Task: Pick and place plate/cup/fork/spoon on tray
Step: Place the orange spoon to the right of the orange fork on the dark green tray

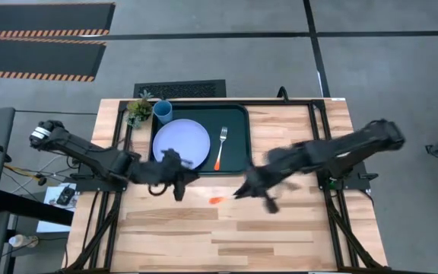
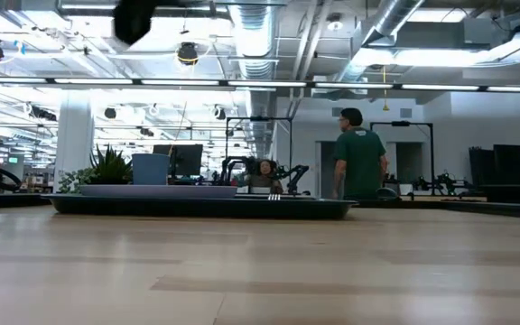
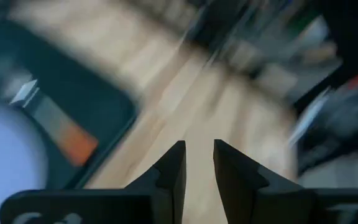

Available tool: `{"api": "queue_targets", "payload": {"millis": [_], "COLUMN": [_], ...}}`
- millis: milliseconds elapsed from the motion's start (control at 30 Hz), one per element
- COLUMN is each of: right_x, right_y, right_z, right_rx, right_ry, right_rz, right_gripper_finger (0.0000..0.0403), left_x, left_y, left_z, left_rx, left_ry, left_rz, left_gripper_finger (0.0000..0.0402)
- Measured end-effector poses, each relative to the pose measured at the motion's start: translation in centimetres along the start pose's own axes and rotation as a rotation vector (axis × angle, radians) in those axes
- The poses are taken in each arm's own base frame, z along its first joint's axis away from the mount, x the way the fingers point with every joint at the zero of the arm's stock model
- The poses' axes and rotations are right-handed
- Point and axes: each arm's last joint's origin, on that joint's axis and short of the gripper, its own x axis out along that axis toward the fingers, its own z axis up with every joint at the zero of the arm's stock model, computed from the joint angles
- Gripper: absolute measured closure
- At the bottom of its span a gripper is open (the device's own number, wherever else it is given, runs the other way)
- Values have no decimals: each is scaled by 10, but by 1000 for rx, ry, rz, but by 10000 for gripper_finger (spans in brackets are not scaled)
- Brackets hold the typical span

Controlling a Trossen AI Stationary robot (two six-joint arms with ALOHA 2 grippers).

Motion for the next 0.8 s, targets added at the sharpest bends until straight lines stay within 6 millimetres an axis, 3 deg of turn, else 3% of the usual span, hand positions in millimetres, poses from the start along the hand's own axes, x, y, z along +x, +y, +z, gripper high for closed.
{"api": "queue_targets", "payload": {"millis": [133,267,433,633,800], "right_x": [-61,-92,-91,-71,-73], "right_y": [29,41,45,39,34], "right_z": [35,51,60,65,68], "right_rx": [-111,-187,-271,-347,-353], "right_ry": [-387,-654,-786,-868,-906], "right_rz": [-34,-42,-48,-33,-33], "right_gripper_finger": [400,397,398,394,394], "left_x": [-2,3,27,69,99], "left_y": [-11,-17,-17,-32,-41], "left_z": [38,66,88,97,103], "left_rx": [-37,-22,-70,-70,-61], "left_ry": [-226,-409,-560,-508,-446], "left_rz": [-267,-549,-755,-972,-1029], "left_gripper_finger": [309,271,239,235,235]}}
